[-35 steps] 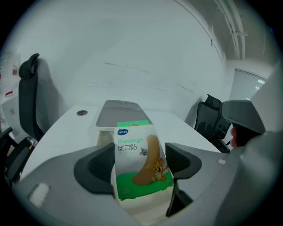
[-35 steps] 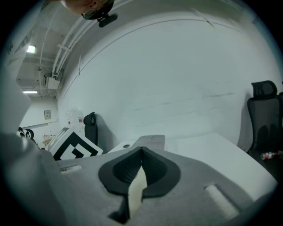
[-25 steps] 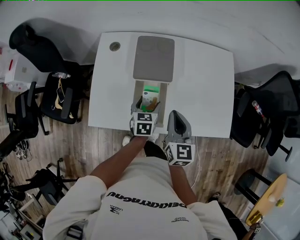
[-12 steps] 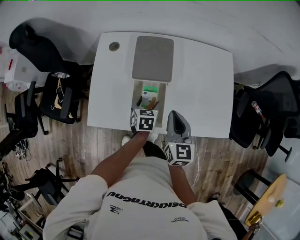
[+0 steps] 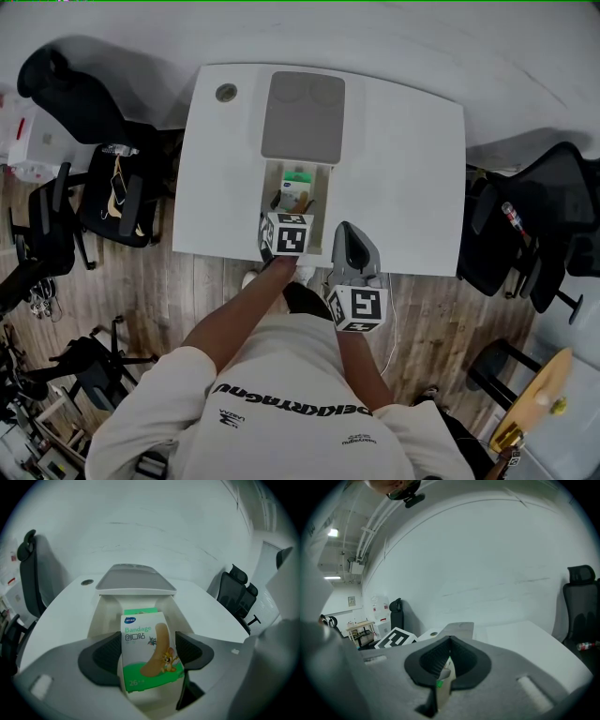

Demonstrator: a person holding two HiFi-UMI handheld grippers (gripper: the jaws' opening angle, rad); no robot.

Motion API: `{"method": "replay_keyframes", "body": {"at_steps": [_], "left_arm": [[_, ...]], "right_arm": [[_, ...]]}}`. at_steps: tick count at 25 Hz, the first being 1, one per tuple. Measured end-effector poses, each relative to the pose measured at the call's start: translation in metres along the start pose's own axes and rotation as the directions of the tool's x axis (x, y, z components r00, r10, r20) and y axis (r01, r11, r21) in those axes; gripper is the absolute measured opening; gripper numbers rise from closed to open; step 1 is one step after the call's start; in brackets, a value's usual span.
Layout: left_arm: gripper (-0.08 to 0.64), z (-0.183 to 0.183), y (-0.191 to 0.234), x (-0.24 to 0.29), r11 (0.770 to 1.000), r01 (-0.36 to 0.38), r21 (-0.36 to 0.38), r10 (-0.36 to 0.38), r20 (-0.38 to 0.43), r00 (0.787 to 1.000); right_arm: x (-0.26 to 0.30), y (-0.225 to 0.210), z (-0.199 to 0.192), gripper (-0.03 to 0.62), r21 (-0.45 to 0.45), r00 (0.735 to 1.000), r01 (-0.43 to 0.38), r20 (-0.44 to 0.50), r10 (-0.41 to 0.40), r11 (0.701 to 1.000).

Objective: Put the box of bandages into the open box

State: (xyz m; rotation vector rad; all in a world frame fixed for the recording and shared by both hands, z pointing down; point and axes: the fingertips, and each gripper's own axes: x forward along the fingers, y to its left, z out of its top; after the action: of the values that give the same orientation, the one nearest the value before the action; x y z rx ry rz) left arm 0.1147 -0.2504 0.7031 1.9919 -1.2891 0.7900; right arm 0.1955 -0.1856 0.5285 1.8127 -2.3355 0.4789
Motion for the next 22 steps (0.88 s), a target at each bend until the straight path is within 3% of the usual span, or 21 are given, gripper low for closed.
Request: {"method": "replay_keyframes", "body": {"at_steps": [22], "left_arm": [[0.368, -0.011, 0.007, 0.019, 1.000, -0.019, -0.013, 0.018, -0.068, 0.998]], "right_arm": [[0.001, -0.004, -0.002, -0.002, 0.001, 1.000, 0.001, -0.006, -0.001, 1.000]]}}
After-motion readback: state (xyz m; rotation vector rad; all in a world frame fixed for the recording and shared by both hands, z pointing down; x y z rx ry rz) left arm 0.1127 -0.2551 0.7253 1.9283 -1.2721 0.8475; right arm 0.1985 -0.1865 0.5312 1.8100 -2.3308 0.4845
